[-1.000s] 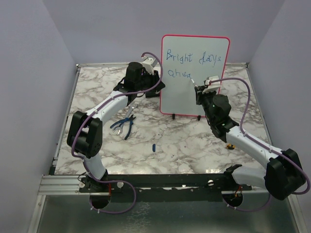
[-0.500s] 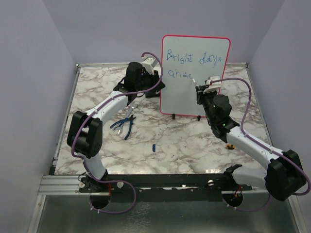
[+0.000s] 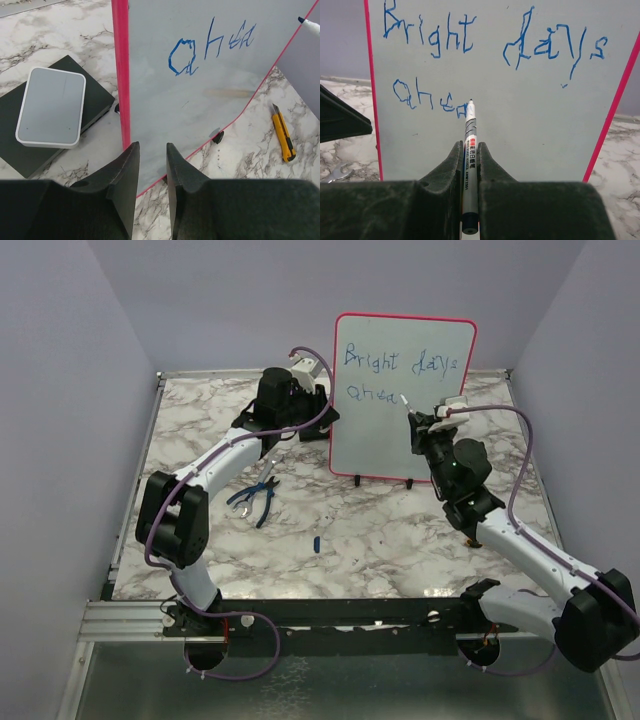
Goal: Write a sentence on the whiteboard
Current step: Pick up the sentence from the whiteboard.
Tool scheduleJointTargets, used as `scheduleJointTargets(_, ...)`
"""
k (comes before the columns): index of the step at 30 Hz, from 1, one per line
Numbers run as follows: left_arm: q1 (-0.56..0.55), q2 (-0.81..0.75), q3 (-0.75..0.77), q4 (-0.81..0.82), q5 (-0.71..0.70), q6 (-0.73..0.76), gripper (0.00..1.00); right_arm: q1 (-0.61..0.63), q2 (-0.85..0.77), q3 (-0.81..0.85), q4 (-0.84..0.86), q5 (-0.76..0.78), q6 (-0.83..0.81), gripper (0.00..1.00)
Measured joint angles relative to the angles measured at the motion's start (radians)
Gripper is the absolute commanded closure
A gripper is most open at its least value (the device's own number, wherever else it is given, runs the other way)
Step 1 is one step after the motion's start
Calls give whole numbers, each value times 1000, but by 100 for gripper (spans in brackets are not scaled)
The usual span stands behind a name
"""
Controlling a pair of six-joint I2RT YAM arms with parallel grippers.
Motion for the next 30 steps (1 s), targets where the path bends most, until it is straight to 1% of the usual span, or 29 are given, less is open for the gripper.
scheduleJointTargets(19,0,-18,-11,-5,-24,14,67,-8,-41,0,-34,-6,3,99)
scheduleJointTargets(30,0,-19,-13,-8,-33,14,66,-103,-72,0,-32,-45,16,99)
